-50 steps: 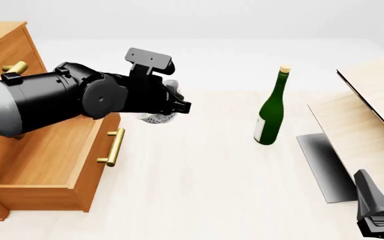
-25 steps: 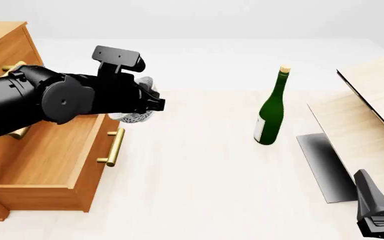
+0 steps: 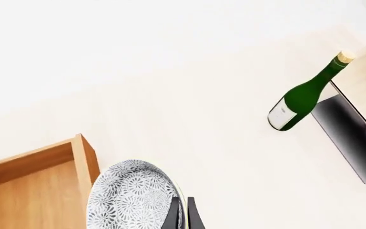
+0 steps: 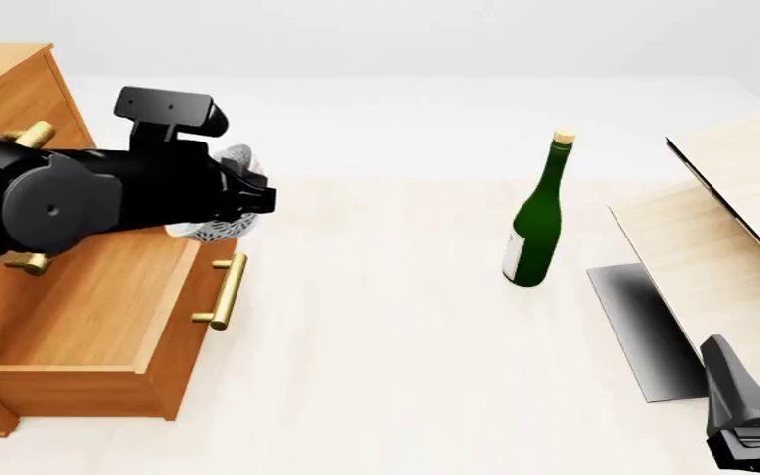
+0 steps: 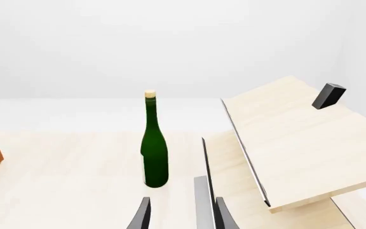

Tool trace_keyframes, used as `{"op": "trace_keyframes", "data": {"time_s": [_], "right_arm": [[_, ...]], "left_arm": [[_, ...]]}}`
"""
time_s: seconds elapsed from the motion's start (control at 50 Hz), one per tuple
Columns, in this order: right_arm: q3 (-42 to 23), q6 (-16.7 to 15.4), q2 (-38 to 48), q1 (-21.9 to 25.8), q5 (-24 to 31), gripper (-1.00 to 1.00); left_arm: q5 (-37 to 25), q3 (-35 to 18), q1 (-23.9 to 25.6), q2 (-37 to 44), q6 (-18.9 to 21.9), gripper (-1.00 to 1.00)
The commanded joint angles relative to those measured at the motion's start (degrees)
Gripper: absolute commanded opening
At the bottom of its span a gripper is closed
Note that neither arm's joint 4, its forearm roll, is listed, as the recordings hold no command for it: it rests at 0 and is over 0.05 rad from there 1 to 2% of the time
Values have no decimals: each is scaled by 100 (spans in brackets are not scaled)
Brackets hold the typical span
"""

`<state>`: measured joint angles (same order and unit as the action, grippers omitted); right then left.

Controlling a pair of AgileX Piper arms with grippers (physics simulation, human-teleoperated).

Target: Put the bowl in the bottom drawer of the cabinet.

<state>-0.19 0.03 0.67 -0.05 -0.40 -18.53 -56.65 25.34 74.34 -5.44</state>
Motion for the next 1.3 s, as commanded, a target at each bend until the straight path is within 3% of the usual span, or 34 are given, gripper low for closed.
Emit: {"op": "trace_keyframes", "data": {"time_s": [0.02,0.52,0.8,1.3], "right_arm": [[0,-1,0,-1,0,100],[0,0,1,-1,0,100],[0,0,0,1,0,100],[0,-1,1,1,0,100]], "left_arm": [[31,226,-272,-314,9,-100],[248,633,-837,-652,-111,-100],[429,827,-1335,-712,30,-100],[775,1257,-1473,-743,-250,-100]]}}
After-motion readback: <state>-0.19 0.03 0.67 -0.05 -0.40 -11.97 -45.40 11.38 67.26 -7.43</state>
